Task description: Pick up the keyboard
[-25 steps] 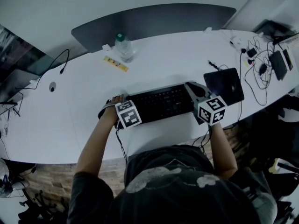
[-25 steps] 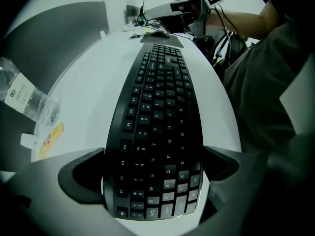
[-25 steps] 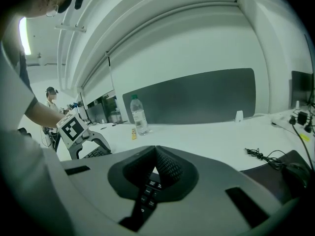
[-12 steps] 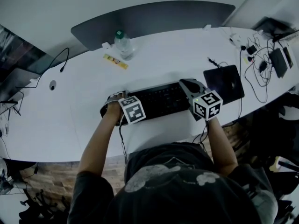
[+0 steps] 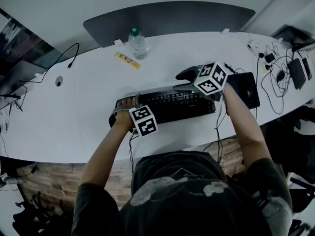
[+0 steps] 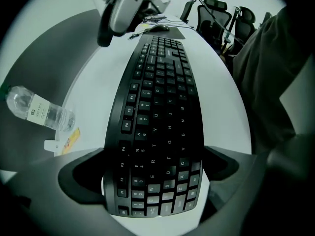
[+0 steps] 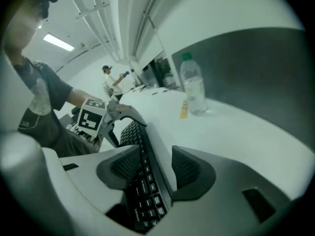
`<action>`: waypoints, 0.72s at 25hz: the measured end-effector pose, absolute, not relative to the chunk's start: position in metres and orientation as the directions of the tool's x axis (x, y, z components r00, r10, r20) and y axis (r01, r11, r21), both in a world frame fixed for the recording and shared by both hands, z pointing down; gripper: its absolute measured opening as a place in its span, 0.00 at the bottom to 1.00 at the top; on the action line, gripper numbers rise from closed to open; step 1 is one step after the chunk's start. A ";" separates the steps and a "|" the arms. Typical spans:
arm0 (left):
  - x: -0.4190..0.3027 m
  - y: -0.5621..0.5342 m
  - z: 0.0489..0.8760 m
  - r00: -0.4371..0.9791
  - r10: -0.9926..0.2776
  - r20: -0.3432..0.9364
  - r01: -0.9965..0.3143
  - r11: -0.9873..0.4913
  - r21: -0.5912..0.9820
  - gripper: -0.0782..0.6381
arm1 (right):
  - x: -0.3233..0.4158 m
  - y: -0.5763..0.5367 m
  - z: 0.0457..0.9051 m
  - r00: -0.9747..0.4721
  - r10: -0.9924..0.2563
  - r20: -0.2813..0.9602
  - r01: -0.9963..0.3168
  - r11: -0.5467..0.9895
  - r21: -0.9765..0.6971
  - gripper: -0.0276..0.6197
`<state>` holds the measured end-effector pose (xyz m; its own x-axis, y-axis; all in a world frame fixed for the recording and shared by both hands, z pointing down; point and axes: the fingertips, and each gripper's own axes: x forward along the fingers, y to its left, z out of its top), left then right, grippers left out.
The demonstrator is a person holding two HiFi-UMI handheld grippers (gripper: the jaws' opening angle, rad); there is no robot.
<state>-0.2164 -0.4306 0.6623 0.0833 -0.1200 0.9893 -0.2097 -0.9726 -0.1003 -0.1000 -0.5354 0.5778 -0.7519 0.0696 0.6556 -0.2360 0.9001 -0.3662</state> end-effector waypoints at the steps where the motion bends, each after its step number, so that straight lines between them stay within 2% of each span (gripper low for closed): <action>1: -0.216 -0.431 0.661 0.086 -0.132 0.987 -0.209 -0.971 -0.112 0.93 | -0.110 -0.527 0.586 -0.706 0.204 0.678 -0.159 0.887 -0.433 0.37; 3: -0.216 -0.430 0.660 0.093 -0.153 0.984 -0.209 -0.969 -0.131 0.93 | -0.121 -0.505 0.604 -0.573 0.450 0.685 -0.057 0.812 -0.580 0.44; 5: -0.217 -0.429 0.659 0.095 -0.166 0.982 -0.208 -0.968 -0.144 0.93 | -0.123 -0.491 0.622 -0.444 0.590 0.674 -0.022 0.745 -0.666 0.47; 7: -0.217 -0.430 0.658 0.098 -0.180 0.979 -0.205 -0.966 -0.157 0.93 | -0.123 -0.487 0.637 -0.359 0.651 0.669 -0.018 0.712 -0.702 0.41; 11: -0.217 -0.431 0.655 0.117 -0.226 0.967 -0.202 -0.959 -0.200 0.93 | -0.119 -0.463 0.655 -0.214 0.773 0.597 0.004 0.612 -0.791 0.36; 13: -0.217 -0.431 0.654 0.126 -0.245 0.961 -0.201 -0.955 -0.217 0.93 | -0.118 -0.447 0.653 -0.153 0.835 0.529 0.029 0.539 -0.842 0.23; 18: -0.217 -0.431 0.649 0.145 -0.286 0.947 -0.198 -0.946 -0.255 0.93 | -0.118 -0.441 0.645 -0.142 0.875 0.463 0.012 0.469 -0.883 0.17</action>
